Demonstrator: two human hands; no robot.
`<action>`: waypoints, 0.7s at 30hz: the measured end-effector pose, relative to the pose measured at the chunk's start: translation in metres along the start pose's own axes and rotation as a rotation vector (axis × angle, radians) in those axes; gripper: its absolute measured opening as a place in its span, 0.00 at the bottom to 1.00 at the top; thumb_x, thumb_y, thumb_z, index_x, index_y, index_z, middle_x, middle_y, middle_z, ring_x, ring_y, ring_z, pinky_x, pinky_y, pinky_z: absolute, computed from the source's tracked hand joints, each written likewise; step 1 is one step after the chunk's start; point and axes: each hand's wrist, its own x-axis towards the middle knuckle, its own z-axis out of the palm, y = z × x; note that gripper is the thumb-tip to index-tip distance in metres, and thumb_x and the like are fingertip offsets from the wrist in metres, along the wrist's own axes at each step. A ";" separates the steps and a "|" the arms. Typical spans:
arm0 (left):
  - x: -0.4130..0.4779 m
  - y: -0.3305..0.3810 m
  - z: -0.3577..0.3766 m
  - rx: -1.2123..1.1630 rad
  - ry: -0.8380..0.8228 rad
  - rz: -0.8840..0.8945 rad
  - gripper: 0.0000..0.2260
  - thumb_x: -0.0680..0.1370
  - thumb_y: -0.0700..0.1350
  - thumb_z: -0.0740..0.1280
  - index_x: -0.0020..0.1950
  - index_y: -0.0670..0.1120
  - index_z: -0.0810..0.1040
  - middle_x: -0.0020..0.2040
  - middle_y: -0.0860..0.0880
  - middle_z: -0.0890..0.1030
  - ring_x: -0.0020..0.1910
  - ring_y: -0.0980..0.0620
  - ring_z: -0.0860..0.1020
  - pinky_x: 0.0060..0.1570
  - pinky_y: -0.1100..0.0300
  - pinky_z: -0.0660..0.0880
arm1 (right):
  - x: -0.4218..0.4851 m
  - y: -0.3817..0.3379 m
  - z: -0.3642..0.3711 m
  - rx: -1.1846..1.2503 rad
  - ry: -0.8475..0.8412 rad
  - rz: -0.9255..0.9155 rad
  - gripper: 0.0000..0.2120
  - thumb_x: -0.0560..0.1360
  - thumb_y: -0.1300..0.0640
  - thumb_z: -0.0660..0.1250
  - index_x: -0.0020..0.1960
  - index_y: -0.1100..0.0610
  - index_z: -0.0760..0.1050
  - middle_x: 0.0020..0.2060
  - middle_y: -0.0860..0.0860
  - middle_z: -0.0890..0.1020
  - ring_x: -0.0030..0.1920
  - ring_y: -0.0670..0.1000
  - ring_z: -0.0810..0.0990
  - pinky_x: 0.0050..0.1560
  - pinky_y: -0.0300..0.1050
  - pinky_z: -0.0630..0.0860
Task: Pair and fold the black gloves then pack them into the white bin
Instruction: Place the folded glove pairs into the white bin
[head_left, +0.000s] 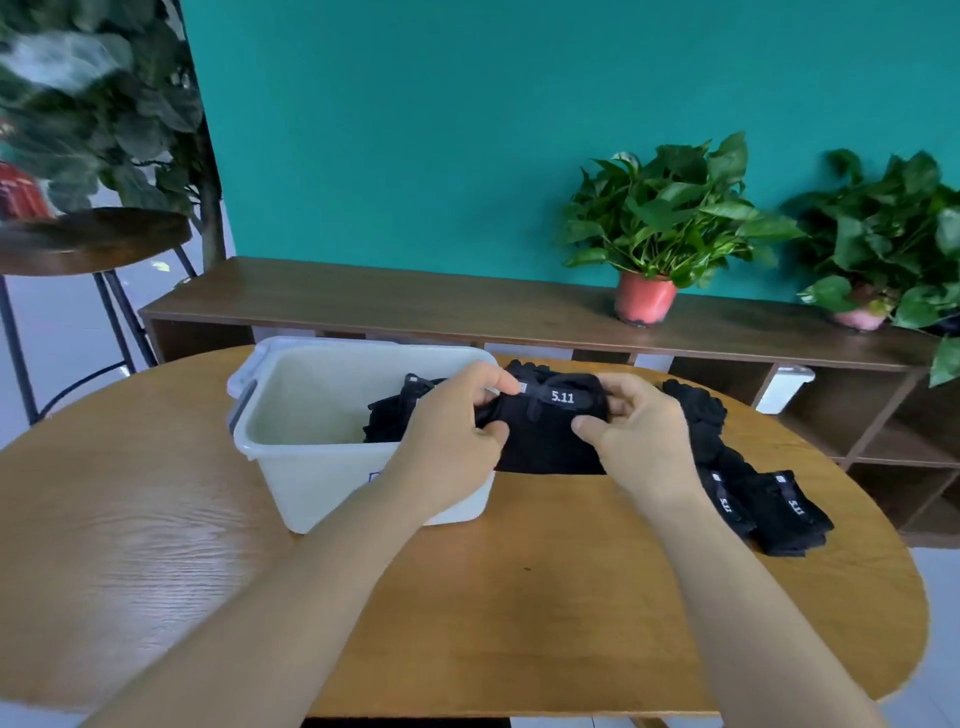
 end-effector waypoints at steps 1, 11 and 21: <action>0.010 0.000 -0.011 0.002 0.015 -0.006 0.20 0.76 0.34 0.65 0.48 0.62 0.73 0.54 0.51 0.81 0.53 0.54 0.78 0.48 0.64 0.74 | 0.011 -0.008 0.009 -0.008 -0.009 -0.019 0.17 0.72 0.68 0.70 0.51 0.47 0.76 0.44 0.43 0.82 0.48 0.47 0.81 0.52 0.49 0.80; 0.082 -0.050 -0.075 -0.006 0.072 -0.134 0.17 0.77 0.34 0.67 0.50 0.58 0.76 0.57 0.47 0.78 0.46 0.51 0.77 0.34 0.65 0.68 | 0.108 -0.016 0.097 -0.030 -0.249 0.004 0.17 0.73 0.71 0.66 0.55 0.53 0.78 0.46 0.49 0.85 0.50 0.51 0.83 0.51 0.52 0.82; 0.122 -0.103 -0.072 -0.044 0.030 -0.268 0.15 0.76 0.32 0.67 0.54 0.52 0.77 0.51 0.50 0.82 0.40 0.52 0.78 0.35 0.67 0.73 | 0.148 0.016 0.135 -0.202 -0.349 0.013 0.16 0.74 0.69 0.67 0.55 0.51 0.79 0.47 0.49 0.84 0.49 0.52 0.83 0.53 0.53 0.81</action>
